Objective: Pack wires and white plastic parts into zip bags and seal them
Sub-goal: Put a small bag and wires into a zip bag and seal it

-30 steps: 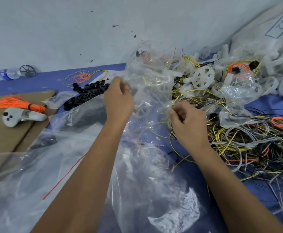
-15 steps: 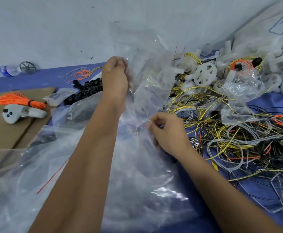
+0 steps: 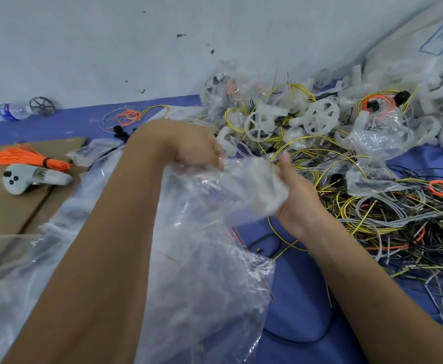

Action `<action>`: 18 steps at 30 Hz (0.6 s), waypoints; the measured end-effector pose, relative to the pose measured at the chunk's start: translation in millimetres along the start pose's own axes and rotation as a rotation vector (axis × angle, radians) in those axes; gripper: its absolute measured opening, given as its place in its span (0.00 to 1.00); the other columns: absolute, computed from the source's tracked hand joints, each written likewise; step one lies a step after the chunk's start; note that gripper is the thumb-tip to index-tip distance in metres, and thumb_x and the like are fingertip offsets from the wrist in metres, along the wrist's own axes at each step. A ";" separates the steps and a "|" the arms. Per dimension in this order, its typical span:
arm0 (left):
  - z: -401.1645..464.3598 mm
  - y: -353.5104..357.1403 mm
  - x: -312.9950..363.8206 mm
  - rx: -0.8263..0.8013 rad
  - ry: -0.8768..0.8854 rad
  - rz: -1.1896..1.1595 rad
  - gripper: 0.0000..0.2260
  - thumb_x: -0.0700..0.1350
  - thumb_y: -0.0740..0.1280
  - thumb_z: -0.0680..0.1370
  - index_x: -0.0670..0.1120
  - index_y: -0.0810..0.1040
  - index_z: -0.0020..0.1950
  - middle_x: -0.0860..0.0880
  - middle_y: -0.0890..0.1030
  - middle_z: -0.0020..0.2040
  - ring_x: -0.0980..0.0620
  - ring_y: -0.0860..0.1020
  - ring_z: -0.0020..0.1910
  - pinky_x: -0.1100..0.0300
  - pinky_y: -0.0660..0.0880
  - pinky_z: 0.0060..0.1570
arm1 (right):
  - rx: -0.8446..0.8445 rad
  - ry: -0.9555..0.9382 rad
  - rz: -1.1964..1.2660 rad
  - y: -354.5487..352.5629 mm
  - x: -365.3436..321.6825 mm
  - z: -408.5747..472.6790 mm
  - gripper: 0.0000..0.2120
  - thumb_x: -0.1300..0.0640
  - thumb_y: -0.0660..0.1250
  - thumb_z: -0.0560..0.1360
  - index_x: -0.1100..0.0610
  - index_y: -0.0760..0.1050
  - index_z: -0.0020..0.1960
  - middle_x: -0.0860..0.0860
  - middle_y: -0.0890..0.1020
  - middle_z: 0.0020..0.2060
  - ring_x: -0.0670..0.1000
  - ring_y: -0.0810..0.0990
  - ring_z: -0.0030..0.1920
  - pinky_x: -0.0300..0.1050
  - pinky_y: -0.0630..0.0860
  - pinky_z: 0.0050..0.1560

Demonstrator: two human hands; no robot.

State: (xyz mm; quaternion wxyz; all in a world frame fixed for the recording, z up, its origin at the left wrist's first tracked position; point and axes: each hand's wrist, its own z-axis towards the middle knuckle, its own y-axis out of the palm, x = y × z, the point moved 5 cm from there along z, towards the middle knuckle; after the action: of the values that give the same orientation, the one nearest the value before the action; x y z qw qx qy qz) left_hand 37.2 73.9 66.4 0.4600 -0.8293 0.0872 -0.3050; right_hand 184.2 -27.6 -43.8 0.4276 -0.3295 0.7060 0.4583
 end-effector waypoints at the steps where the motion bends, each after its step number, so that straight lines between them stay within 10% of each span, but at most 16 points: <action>1: 3.7 -0.2 -1.2 -0.015 -0.031 0.142 0.08 0.45 0.70 0.81 0.46 0.80 0.42 0.47 0.78 0.36 0.54 0.73 0.24 0.65 0.69 0.28 | -0.016 0.052 -0.024 -2.5 -0.1 1.2 0.36 0.32 0.48 0.82 0.63 0.79 0.49 0.60 0.81 0.36 0.56 0.78 0.31 0.43 0.76 0.29; 4: 9.4 13.1 -2.2 -0.012 -0.024 0.218 0.06 0.45 0.73 0.78 0.44 0.83 0.44 0.46 0.82 0.37 0.53 0.77 0.29 0.63 0.74 0.35 | -0.041 0.081 -0.199 -8.1 -1.6 1.9 0.41 0.26 0.51 0.77 0.64 0.80 0.50 0.63 0.82 0.38 0.58 0.79 0.32 0.44 0.77 0.29; 9: 27.7 43.4 -28.6 0.092 -0.093 0.273 0.05 0.40 0.70 0.77 0.39 0.83 0.46 0.44 0.81 0.42 0.45 0.78 0.42 0.55 0.78 0.47 | -0.209 -0.069 -0.518 -8.4 -0.1 -3.6 0.08 0.59 0.72 0.78 0.64 0.82 0.46 0.56 0.83 0.35 0.49 0.80 0.30 0.37 0.73 0.25; 12: 32.5 46.6 -40.0 0.424 -0.116 0.056 0.04 0.42 0.72 0.76 0.42 0.82 0.47 0.47 0.82 0.46 0.47 0.80 0.46 0.56 0.76 0.47 | -0.150 -0.153 -0.622 -7.1 -0.1 -1.9 0.07 0.63 0.71 0.78 0.62 0.82 0.41 0.52 0.83 0.31 0.47 0.77 0.27 0.37 0.68 0.24; 15: 9.3 47.7 -27.6 1.096 0.146 -0.224 0.07 0.48 0.72 0.76 0.47 0.76 0.43 0.53 0.78 0.39 0.54 0.75 0.40 0.60 0.70 0.41 | 0.029 -0.252 -0.693 -8.1 -1.0 0.9 0.11 0.60 0.71 0.78 0.58 0.81 0.37 0.49 0.80 0.26 0.46 0.77 0.25 0.34 0.69 0.26; 18: 9.2 75.7 -15.5 1.130 0.334 -0.486 0.13 0.49 0.67 0.79 0.48 0.71 0.35 0.55 0.72 0.29 0.57 0.70 0.30 0.65 0.65 0.34 | 0.157 -0.371 -0.795 -7.4 -2.3 0.3 0.12 0.55 0.72 0.77 0.55 0.80 0.35 0.48 0.80 0.24 0.47 0.78 0.25 0.39 0.74 0.30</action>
State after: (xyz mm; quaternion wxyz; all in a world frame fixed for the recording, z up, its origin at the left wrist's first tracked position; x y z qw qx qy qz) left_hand 40.6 44.5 -5.6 0.7244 -0.3961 -0.2069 -0.5249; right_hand 191.5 -29.8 -44.5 0.7137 -0.4543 0.4685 0.2547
